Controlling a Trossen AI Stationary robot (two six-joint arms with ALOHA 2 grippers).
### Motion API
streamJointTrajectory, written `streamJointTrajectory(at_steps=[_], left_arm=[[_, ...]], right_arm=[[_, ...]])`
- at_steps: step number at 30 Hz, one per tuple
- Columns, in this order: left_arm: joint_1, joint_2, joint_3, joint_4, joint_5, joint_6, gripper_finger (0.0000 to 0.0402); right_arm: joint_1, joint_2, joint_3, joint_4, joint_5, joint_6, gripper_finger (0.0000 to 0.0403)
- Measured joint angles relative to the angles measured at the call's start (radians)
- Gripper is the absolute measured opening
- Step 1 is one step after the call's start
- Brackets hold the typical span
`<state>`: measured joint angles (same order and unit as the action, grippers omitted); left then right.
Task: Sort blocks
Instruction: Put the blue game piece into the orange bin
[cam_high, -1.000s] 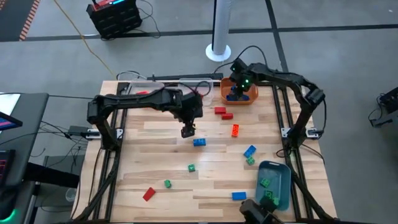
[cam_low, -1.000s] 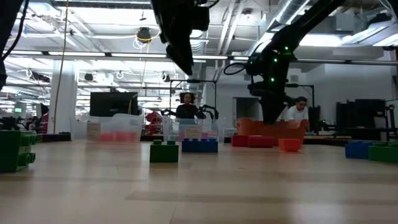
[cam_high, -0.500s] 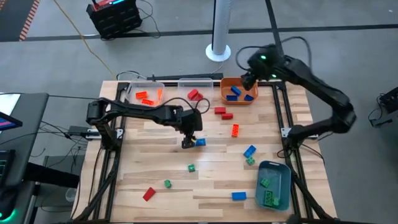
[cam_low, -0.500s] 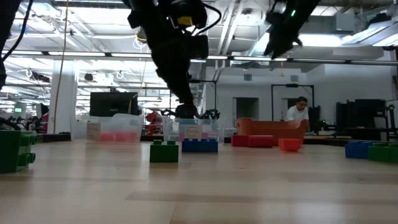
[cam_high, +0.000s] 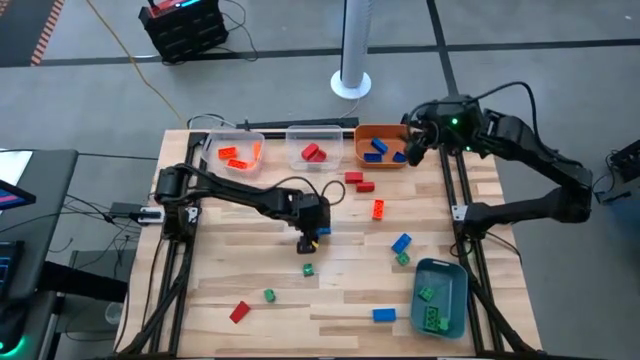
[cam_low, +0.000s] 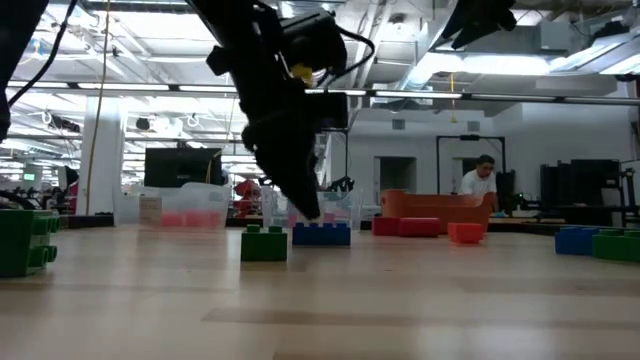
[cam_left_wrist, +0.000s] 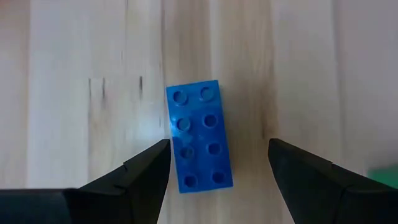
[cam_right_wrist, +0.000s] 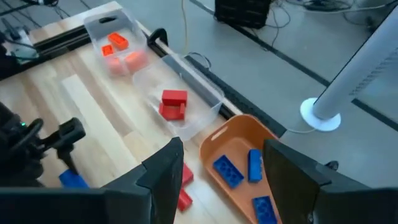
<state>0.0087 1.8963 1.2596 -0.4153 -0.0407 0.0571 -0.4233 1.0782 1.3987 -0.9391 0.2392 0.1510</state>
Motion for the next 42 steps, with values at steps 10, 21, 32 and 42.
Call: streamJointTrajectory(at_steps=[10,21,32,42], left_arm=[[-0.017,0.036,0.002,0.01,-0.136,-0.045,0.0257],[0.01,0.08,0.005,0.004,0.009,-0.105,0.0138],[0.035,-0.034,0.0,0.015,-0.103,-0.118,0.0138],[0.041,-0.22,0.002,0.19,-0.338,0.059,0.0138]], right_arm=[[0.046,0.002,0.0,-0.028,0.003,0.034,0.0226],[0.066,0.002,0.0,-0.025,0.007,0.052,0.0226],[0.109,0.0,-0.031,-0.096,-0.176,0.139,0.0226],[0.141,0.002,-0.214,0.245,-0.29,0.39,0.0226]])
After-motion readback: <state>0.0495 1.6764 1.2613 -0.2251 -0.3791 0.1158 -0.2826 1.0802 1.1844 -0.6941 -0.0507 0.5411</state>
